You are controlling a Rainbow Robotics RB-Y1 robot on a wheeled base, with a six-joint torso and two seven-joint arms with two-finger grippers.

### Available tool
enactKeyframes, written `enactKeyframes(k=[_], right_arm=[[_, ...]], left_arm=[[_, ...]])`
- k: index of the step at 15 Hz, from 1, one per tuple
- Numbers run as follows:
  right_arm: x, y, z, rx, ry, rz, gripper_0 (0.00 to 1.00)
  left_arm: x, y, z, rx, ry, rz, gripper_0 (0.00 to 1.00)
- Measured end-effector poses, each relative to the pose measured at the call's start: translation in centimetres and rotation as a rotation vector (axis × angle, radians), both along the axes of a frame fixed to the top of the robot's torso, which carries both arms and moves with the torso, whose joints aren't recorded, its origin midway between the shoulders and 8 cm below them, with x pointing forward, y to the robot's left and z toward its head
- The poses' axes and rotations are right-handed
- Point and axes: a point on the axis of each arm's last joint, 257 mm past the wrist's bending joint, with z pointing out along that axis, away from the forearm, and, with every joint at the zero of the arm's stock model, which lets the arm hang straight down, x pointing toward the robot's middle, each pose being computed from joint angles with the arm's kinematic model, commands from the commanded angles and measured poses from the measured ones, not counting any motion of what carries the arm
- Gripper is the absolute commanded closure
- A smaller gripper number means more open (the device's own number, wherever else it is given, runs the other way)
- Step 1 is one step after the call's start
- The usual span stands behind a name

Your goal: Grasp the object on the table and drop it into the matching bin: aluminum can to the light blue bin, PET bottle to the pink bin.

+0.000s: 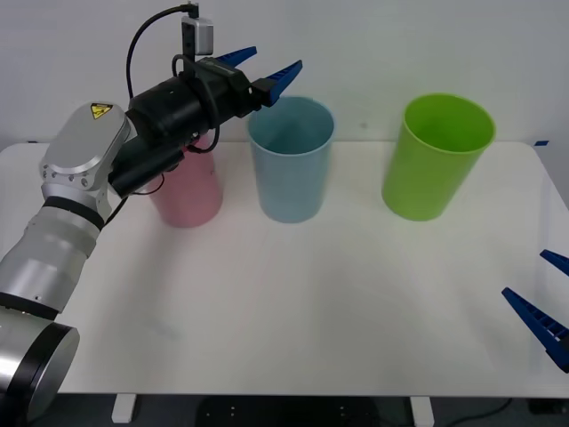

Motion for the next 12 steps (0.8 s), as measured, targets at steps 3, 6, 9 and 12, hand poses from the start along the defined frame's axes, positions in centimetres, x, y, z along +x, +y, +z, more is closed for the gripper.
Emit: enactKeyframes(k=[3,6,9,12], right_arm=[[0.0,0.0,0.0,0.0,0.0,0.0,0.0],[0.0,0.0,0.0,0.0,0.0,0.0,0.0],[0.0,0.0,0.0,0.0,0.0,0.0,0.0],[0.0,0.0,0.0,0.0,0.0,0.0,0.0]], left_arm=[[-1.4,2.4,-0.7,-0.022,0.003,0.0,0.0],[-3.2,4.6,-1.1,-0.039,-0.003,-0.001,0.0],[-5.1,7.2,-1.9,-0.042,-0.008,0.008,0.0],[-7.8,10.3,-2.4,-0.031,-0.039,0.017,0.0]])
